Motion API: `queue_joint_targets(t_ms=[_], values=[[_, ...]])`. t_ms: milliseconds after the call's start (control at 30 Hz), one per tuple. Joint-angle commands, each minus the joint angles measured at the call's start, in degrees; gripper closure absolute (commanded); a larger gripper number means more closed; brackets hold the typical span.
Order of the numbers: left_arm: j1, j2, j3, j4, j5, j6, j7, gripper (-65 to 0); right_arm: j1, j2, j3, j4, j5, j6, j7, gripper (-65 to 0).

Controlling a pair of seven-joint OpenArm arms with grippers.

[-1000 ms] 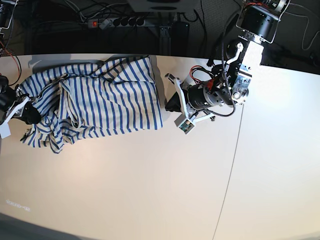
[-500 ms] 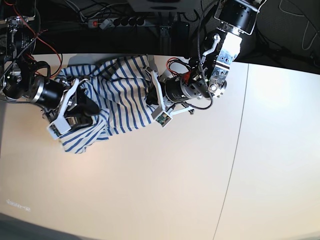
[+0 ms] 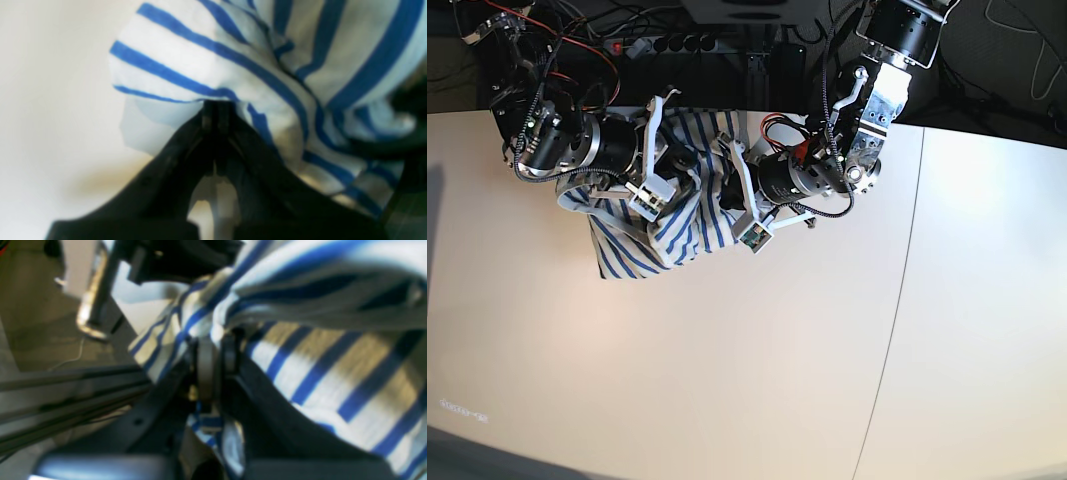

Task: Fold the T-shirt properly
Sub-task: 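Lift the shirt bundle with the right gripper and move it toward the left gripper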

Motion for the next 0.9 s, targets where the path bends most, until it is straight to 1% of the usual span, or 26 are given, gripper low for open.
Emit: queue_joint_targets(t_ms=[0,100,300,433,467,567,700,800,867], values=[[-0.6,0.2,0.1,0.5,0.0,-0.7,-0.3,0.0,0.4,0.6,-0.3,1.0,-0.1,3.7,1.1,0.0],[-0.7,0.2,0.0,0.5,0.0,-0.6,-0.2,0.0,0.4,0.6,-1.6,1.0,-2.7,3.7,1.3,0.0],[-2.8,-0.1,-0.4,2.3,-0.2,-0.7,1.7,0.0,0.4,0.6,-1.9,1.0,-2.8,3.7,1.5,0.0],[-3.7,-0.3,-3.9,7.1,-1.1,-1.0,4.4,0.0,0.4,0.6,-1.9,1.0,-2.3,3.7,1.7,0.0],[-3.7,-0.7,-5.1,7.9,-2.0,-1.3,5.1,0.0,0.4,0.6,-1.9,1.0,-1.7,3.7,1.8,0.0],[-3.6,-3.7,-8.1,8.3,-6.1,-1.6,5.4,0.0,0.5,0.6,-1.9,1.0,-0.2,3.7,1.9,0.0],[-3.5,-7.0,-11.5,8.3,-7.8,-1.8,5.5,0.0,0.5,0.6,-1.9,1.0,-0.2,3.7,2.1,0.0],[-3.5,-8.7,-13.4,8.3,-10.9,-3.5,6.2,0.0,0.5,0.6,-1.9,1.0,0.6,3.7,2.4,0.0],[-3.5,-9.5,-14.0,8.3,-12.3,-3.7,7.6,0.0,0.4,0.6,-1.9,1.0,2.4,3.7,2.4,0.0]])
